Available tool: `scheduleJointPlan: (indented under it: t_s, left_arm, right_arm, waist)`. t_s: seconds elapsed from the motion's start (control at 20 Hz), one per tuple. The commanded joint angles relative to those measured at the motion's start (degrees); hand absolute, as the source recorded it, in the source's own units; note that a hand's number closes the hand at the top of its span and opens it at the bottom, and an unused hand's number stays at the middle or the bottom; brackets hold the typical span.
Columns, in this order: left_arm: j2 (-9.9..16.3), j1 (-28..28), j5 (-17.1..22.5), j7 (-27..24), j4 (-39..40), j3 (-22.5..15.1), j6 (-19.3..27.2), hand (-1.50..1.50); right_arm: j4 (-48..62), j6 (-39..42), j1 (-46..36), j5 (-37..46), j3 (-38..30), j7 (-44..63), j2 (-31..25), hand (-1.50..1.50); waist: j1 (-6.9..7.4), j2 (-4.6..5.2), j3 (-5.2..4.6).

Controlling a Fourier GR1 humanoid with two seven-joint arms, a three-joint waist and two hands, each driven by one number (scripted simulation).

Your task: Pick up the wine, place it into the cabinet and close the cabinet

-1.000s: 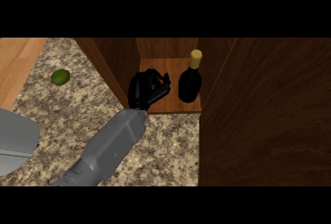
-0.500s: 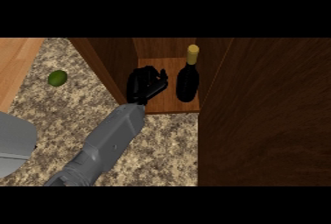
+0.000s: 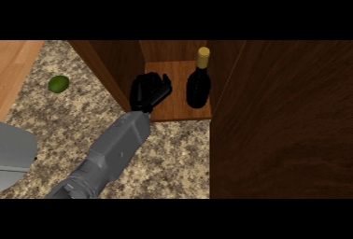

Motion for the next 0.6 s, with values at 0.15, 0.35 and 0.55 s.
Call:
scheduleJointPlan:
  t_s: [0.15, 0.35, 0.55]
  left_arm:
    - [1.59, 1.36, -0.37, -8.12, 3.1, 2.69, -2.17, -1.5]
    - [0.34, -0.36, -0.75, -9.56, 2.51, 3.04, -1.05, -1.5]
    - [0.13, 2.46, -2.32, -11.33, -2.05, 1.16, -1.28, -1.5]
  right_arm:
    - [-4.06, -1.29, 0.16, 0.61, 1.57, 2.53, 0.29, -1.5]
    - [-4.43, -0.25, 0.99, -1.94, -0.29, 3.67, -1.32, -1.5]
    - [-2.49, -1.7, 0.06, 1.19, -0.13, 2.44, -0.36, -1.5]
  waist:
    - [0.82, -0.14, 0.05]
    - [0.64, -0.18, 0.08]
    - [2.23, -0.75, 0.13]
